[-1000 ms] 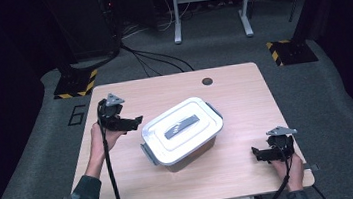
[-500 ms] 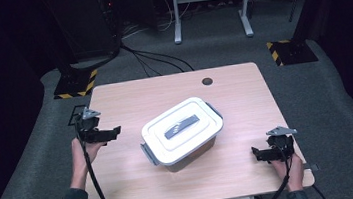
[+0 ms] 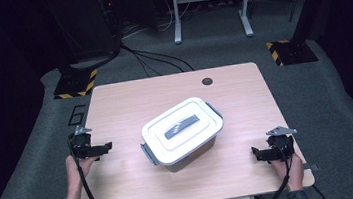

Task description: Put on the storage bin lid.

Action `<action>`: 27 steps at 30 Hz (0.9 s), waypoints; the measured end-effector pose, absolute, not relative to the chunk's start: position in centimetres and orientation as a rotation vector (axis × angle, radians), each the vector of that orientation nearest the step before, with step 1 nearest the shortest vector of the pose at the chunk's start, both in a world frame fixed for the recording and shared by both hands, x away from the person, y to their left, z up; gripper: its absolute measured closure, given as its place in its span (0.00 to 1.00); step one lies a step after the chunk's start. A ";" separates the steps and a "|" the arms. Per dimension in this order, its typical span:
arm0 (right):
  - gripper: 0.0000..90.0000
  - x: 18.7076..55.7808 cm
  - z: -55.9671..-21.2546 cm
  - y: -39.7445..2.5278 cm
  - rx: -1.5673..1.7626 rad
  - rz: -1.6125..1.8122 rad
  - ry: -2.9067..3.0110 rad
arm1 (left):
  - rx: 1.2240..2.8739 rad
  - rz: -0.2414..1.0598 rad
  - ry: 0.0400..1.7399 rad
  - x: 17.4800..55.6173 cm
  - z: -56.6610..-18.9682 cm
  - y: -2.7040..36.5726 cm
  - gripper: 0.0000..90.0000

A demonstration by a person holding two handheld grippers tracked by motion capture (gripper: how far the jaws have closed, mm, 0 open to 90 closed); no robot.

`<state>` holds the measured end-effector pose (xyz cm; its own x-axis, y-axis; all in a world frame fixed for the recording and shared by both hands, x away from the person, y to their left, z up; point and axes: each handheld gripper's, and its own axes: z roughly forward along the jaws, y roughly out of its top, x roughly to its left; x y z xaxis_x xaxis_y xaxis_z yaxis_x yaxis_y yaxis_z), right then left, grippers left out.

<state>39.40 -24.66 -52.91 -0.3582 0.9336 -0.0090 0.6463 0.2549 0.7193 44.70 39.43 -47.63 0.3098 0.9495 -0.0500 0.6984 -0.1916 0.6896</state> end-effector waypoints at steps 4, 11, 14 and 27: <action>0.00 39.4 -52.9 -24.6 1.439 0.885 2.093 | 1.961 0.498 1.482 44.3 -49.2 40.0 0.04; 0.00 39.4 -52.9 -24.7 1.435 0.882 2.095 | 1.940 0.491 1.511 43.2 -51.7 40.5 0.04; 0.00 39.4 -52.9 -24.6 1.439 0.884 2.093 | 1.898 0.534 1.512 42.7 -52.5 40.4 0.03; 0.00 39.4 -52.9 -24.6 1.442 0.886 2.097 | 1.892 0.643 1.503 42.2 -53.2 39.4 0.03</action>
<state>39.37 -24.57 -52.90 -0.3574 0.9339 -0.0017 0.6495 0.2499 0.7181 42.19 39.41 -53.17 0.2300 0.9732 -0.0092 0.6654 -0.1503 0.7312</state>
